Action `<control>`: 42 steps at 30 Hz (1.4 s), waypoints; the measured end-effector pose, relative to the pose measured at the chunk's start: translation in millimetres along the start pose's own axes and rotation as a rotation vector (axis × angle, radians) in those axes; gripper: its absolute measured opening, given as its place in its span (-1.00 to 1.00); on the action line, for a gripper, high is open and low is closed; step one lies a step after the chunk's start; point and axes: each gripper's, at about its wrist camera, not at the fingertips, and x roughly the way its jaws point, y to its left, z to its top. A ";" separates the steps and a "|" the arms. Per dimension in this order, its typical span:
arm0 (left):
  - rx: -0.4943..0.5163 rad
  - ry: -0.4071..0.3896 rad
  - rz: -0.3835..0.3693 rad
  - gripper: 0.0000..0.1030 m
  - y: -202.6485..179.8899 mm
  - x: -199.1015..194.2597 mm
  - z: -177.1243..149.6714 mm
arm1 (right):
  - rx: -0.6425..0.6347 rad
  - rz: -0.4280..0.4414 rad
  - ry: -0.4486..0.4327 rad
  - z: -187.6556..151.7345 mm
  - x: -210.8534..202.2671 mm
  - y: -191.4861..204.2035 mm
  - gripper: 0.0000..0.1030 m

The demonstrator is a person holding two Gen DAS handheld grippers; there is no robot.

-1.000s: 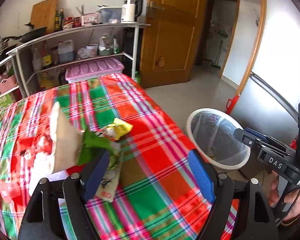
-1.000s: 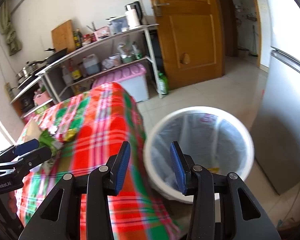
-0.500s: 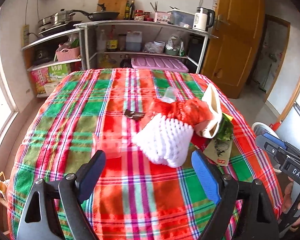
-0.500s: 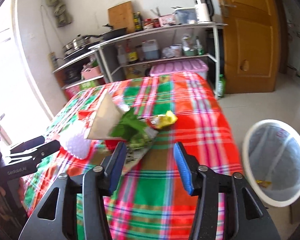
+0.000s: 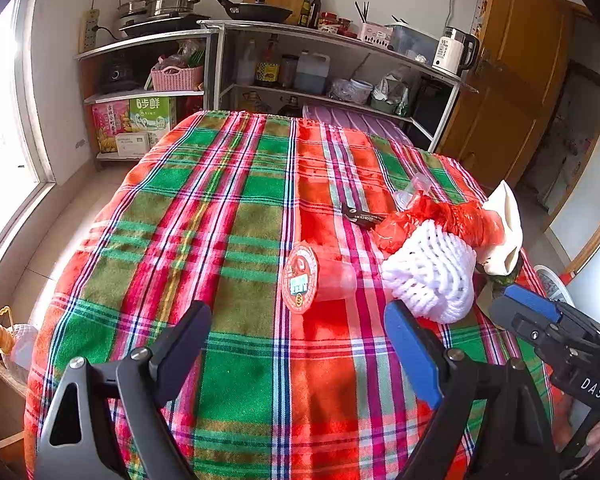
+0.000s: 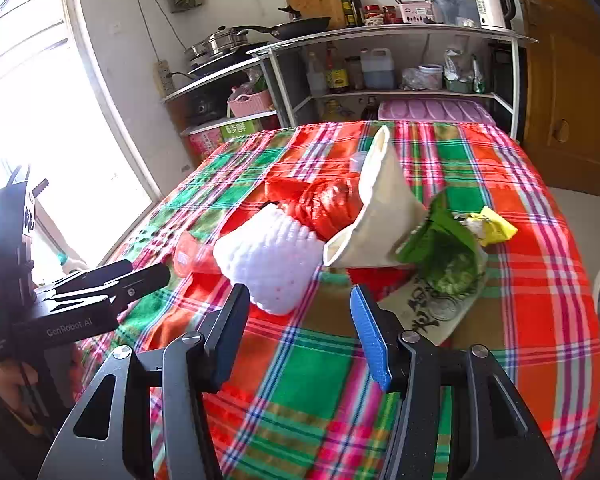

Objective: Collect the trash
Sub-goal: 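Move both open tools back over the table toward the remaining trash, then grasp a second white foam net with the right tool while the left tool grips the red-lidded clear cup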

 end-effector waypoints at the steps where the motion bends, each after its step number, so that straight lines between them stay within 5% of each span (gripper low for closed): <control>1: 0.000 0.006 -0.002 0.75 0.6 2.9 0.6 | 0.000 0.005 0.006 1.5 5.5 3.6 0.05; 24: 0.018 0.097 -0.026 0.65 0.2 47.0 10.7 | 0.127 0.014 0.109 18.1 59.0 -4.5 0.13; 31: 0.016 0.094 -0.032 0.33 -0.3 46.7 11.6 | 0.091 -0.017 0.100 17.3 55.0 2.4 -0.48; 36: 0.023 0.095 -0.041 -0.04 -1.6 46.7 12.2 | 0.090 -0.013 0.094 14.9 51.1 2.6 -0.55; 42: 0.009 0.088 -0.062 -0.07 -1.8 42.6 11.2 | 0.074 -0.010 0.079 13.8 45.9 6.7 -0.60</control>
